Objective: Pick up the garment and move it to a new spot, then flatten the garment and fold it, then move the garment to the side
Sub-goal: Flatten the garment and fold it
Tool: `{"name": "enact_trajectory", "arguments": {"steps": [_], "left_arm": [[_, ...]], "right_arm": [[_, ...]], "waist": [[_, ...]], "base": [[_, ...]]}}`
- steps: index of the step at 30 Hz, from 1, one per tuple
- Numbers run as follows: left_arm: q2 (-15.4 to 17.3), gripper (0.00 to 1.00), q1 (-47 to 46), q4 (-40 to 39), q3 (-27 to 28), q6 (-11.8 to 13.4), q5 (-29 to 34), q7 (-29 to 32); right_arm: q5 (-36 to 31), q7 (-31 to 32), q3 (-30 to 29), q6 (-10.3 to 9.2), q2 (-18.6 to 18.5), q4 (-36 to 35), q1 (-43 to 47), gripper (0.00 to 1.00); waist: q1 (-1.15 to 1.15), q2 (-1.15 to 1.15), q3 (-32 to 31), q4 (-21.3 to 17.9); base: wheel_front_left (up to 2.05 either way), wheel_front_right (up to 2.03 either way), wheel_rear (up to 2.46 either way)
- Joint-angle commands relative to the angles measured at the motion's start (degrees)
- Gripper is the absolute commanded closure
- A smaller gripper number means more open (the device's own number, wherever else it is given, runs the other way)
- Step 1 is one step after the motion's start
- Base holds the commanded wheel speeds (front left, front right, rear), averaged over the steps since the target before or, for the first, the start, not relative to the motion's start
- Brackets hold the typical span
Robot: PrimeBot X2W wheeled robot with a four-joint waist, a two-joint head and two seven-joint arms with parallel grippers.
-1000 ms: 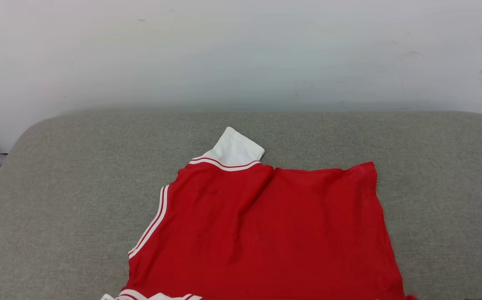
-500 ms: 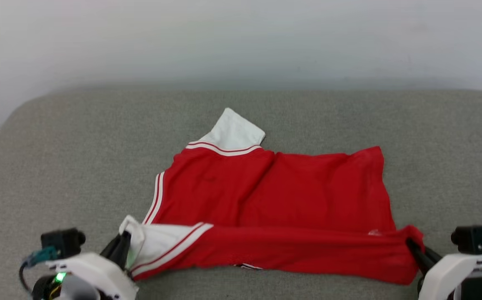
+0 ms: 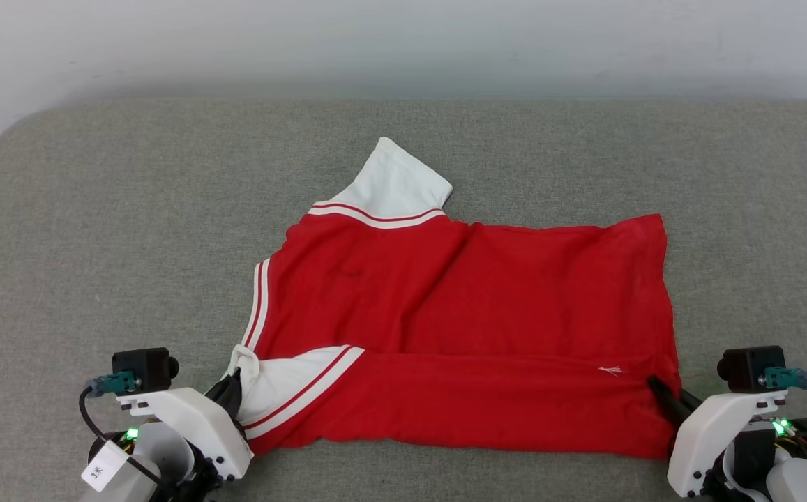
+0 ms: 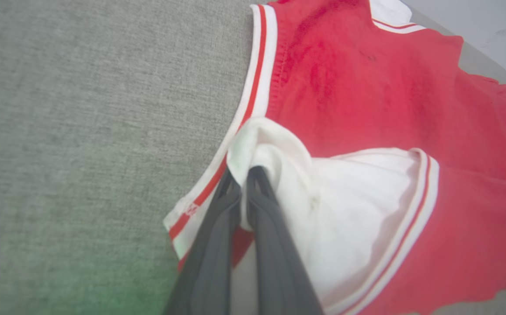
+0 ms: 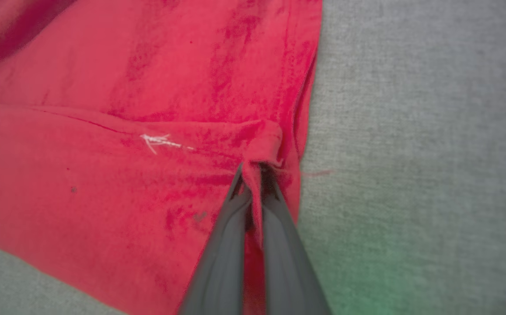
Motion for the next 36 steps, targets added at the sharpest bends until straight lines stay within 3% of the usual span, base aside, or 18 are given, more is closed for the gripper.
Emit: {"name": "enact_trajectory", "arguments": {"steps": [1, 3, 4, 5, 6, 13, 17, 24, 31, 36], "left_arm": [[-0.2, 1.0, -1.1, 0.9, -0.2, -0.5, 0.0, 0.1], [-1.1, 0.97, -1.3, 2.5, -0.4, -1.3, -0.5, -0.1], [-1.6, 0.63, -1.2, 3.3, -0.6, -1.6, -0.9, 0.6], [-1.6, 0.03, -1.4, 3.8, -0.6, -1.8, -1.0, 0.6], [-1.6, 0.0, -1.7, 4.3, -0.3, -1.7, -1.0, -0.1], [-0.6, 0.0, -1.1, 6.3, 2.2, 0.1, -1.8, -3.1], [1.5, 0.0, -0.1, 5.2, 3.4, 1.7, -1.8, -2.9], [7.3, 0.0, 2.7, -1.7, 4.1, 5.3, -2.9, 3.0], [13.9, 0.0, 5.7, -15.4, 3.6, 9.7, -7.2, 18.1], [16.7, 0.0, 7.4, -23.1, 2.8, 13.5, -9.9, 26.4]], "right_arm": [[0.4, -0.3, 0.8, -0.11, 0.6, 1.4, -0.3, 1.0], [0.8, -1.5, 1.3, -0.1, 0.8, 2.6, -0.7, 1.0], [1.4, -2.3, 1.3, -0.11, 1.1, 3.2, -1.0, 0.66], [1.4, -3.4, 1.5, -0.1, 1.1, 3.6, -1.1, 0.38], [1.5, -4.6, 1.5, -0.1, 1.1, 3.8, -1.2, 0.0], [1.6, -18.7, -1.7, -0.09, 2.3, 2.1, -1.0, 0.0], [-1.1, -23.2, -4.7, -0.09, 2.7, 0.0, 0.3, 0.0], [-7.0, -23.0, -10.5, -0.09, 5.1, -7.2, 4.8, 0.0], [-10.5, -18.4, -13.3, -0.08, 8.3, -17.4, 10.6, 0.0], [-11.9, -15.5, -14.3, -0.08, 10.3, -23.0, 12.7, 0.0]], "waist": [[-0.01, 0.0, 0.1, -0.1], [-0.01, 0.0, 0.1, -0.3], [-0.01, 0.0, -0.1, -0.3], [-0.01, 0.0, -0.3, -0.3], [-0.01, 0.0, -0.6, -0.3], [-0.01, 0.0, -3.6, -0.2], [-0.01, 0.0, -5.2, -0.2], [-0.01, 0.0, -7.4, -0.8], [-0.01, 0.0, -7.1, -1.5], [-0.01, 0.0, -5.5, -2.7]], "base": [[0.0, 0.0, 0.0], [0.0, 0.0, 0.0], [0.0, 0.0, 0.0], [0.0, 0.0, 0.0], [0.0, 0.0, 0.0], [0.0, 0.0, 0.0], [0.0, 0.0, 0.0], [0.0, 0.0, 0.0], [0.0, 0.0, 0.0], [0.0, 0.0, 0.0]]}}
